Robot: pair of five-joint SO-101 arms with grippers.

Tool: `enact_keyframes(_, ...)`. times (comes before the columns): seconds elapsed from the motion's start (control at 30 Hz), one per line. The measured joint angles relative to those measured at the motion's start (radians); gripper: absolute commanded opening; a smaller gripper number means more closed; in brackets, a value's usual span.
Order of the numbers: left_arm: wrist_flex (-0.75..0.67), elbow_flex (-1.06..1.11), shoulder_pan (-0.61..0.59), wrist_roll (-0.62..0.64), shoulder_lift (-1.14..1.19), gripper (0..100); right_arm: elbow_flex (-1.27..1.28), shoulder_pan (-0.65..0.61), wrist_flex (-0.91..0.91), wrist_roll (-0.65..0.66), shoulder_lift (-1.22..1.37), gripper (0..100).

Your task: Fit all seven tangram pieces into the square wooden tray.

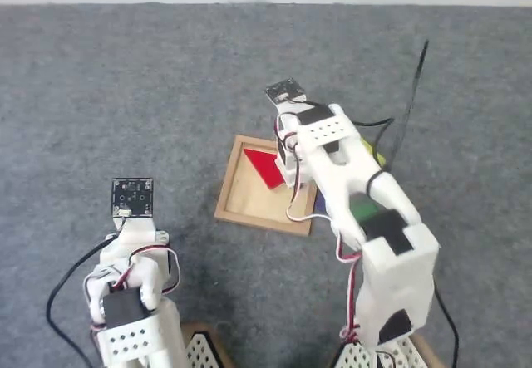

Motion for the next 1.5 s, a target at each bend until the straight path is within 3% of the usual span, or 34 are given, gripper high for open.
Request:
enact_keyframes(0.37, 0.000, 0.000, 0.000, 0.000, 0.000, 2, -0.301, 0.000, 0.064, -0.003, 0.218, 30.7)
enact_keyframes(0.63, 0.000, 0.000, 0.000, 0.000, 0.000, 2, -0.325, 0.008, 0.094, -0.003, 0.221, 30.7)
enact_keyframes(0.97, 0.000, 0.000, 0.000, 0.000, 0.000, 2, -0.094, 0.032, 0.094, -0.002, -0.072, 30.7)
enact_keyframes(1.37, 0.000, 0.000, 0.000, 0.000, 0.000, 2, 0.338, 0.215, -0.049, -0.005, -0.485, 30.7)
enact_keyframes(1.5, 0.000, 0.000, 0.000, 0.000, 0.000, 2, 0.351, 0.253, -0.120, -0.095, -0.488, 30.7)
